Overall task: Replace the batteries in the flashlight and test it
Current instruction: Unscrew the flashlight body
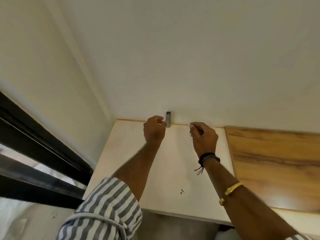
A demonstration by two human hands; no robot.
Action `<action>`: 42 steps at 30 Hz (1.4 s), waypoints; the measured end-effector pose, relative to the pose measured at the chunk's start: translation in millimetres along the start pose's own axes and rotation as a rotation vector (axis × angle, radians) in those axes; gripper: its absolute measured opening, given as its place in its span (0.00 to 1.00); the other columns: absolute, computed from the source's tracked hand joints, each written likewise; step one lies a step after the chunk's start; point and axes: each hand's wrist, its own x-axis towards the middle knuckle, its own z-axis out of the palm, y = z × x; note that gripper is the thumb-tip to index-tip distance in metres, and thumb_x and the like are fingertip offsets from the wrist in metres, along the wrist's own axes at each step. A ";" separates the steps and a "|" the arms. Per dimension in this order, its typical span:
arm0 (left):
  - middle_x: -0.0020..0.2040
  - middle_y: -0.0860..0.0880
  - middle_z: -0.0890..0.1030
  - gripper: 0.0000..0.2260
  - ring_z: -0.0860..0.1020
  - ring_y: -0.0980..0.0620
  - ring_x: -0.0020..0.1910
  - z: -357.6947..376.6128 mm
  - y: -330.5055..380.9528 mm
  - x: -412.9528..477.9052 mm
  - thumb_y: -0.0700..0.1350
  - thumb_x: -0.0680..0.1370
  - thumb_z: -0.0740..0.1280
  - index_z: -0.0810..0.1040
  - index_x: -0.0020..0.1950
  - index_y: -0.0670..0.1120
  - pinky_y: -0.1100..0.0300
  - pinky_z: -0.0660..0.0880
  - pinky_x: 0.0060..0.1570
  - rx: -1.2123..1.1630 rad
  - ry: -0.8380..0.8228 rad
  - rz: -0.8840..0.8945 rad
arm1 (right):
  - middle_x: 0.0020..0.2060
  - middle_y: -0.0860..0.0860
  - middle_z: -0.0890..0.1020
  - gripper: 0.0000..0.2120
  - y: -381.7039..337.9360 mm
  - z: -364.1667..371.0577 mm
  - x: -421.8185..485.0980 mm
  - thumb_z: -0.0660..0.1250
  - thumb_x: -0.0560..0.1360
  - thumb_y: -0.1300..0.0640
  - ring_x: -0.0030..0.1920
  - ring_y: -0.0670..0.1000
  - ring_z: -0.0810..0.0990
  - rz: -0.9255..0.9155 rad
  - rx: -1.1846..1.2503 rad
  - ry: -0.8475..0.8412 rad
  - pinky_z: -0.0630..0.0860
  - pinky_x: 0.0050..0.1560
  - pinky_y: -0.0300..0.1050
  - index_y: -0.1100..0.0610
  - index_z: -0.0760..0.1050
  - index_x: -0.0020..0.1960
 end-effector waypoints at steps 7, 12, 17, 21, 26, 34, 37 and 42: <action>0.62 0.48 0.81 0.24 0.79 0.48 0.60 52.0 2.3 39.5 0.50 0.73 0.75 0.76 0.67 0.46 0.56 0.74 0.58 -0.045 -0.032 -0.122 | 0.41 0.51 0.87 0.06 33.0 12.9 28.2 0.70 0.78 0.59 0.43 0.53 0.86 0.115 0.076 0.021 0.84 0.50 0.49 0.58 0.85 0.52; 0.55 0.47 0.83 0.15 0.80 0.47 0.55 76.3 -6.1 52.1 0.49 0.74 0.72 0.80 0.59 0.45 0.58 0.71 0.48 -0.036 0.033 -0.107 | 0.39 0.49 0.86 0.05 50.7 19.0 36.4 0.71 0.78 0.60 0.41 0.53 0.86 0.156 0.143 0.033 0.85 0.40 0.44 0.56 0.85 0.52; 0.54 0.47 0.82 0.12 0.79 0.48 0.54 82.3 -13.1 56.2 0.50 0.78 0.68 0.80 0.58 0.46 0.55 0.75 0.51 -0.045 0.051 -0.091 | 0.40 0.50 0.86 0.05 60.0 17.9 35.9 0.71 0.78 0.59 0.41 0.53 0.87 0.160 0.148 0.041 0.85 0.38 0.45 0.56 0.85 0.52; 0.54 0.48 0.82 0.12 0.79 0.49 0.55 74.0 -15.5 44.1 0.49 0.78 0.70 0.81 0.58 0.46 0.53 0.76 0.56 -0.076 0.035 -0.051 | 0.40 0.51 0.86 0.05 58.0 13.8 29.6 0.71 0.78 0.60 0.41 0.52 0.87 0.171 0.170 0.039 0.85 0.38 0.45 0.54 0.85 0.51; 0.53 0.49 0.83 0.11 0.80 0.51 0.53 54.9 -21.4 0.1 0.48 0.76 0.72 0.82 0.56 0.46 0.57 0.75 0.55 -0.135 0.024 -0.015 | 0.40 0.50 0.87 0.05 51.2 -1.6 2.6 0.71 0.78 0.60 0.40 0.52 0.86 0.157 0.164 0.041 0.85 0.37 0.47 0.56 0.85 0.51; 0.52 0.54 0.83 0.09 0.78 0.55 0.53 20.7 -35.4 -97.6 0.49 0.78 0.70 0.80 0.55 0.47 0.57 0.76 0.54 -0.187 -0.066 0.099 | 0.41 0.51 0.87 0.04 39.7 -29.1 -72.4 0.71 0.78 0.61 0.40 0.50 0.87 0.193 0.222 0.022 0.84 0.36 0.43 0.55 0.85 0.51; 0.52 0.56 0.82 0.09 0.79 0.57 0.54 11.5 -46.7 -134.3 0.50 0.79 0.69 0.77 0.56 0.49 0.63 0.75 0.52 -0.220 -0.137 0.121 | 0.41 0.51 0.87 0.04 43.3 -39.3 -105.9 0.72 0.78 0.60 0.39 0.49 0.87 0.206 0.223 0.009 0.83 0.36 0.41 0.54 0.85 0.51; 0.44 0.59 0.80 0.08 0.80 0.62 0.44 4.4 -70.2 -182.6 0.51 0.83 0.63 0.70 0.57 0.49 0.75 0.73 0.41 -0.193 -0.234 0.168 | 0.41 0.50 0.87 0.04 54.5 -55.5 -150.1 0.72 0.78 0.60 0.39 0.49 0.87 0.229 0.216 -0.013 0.83 0.36 0.40 0.53 0.85 0.50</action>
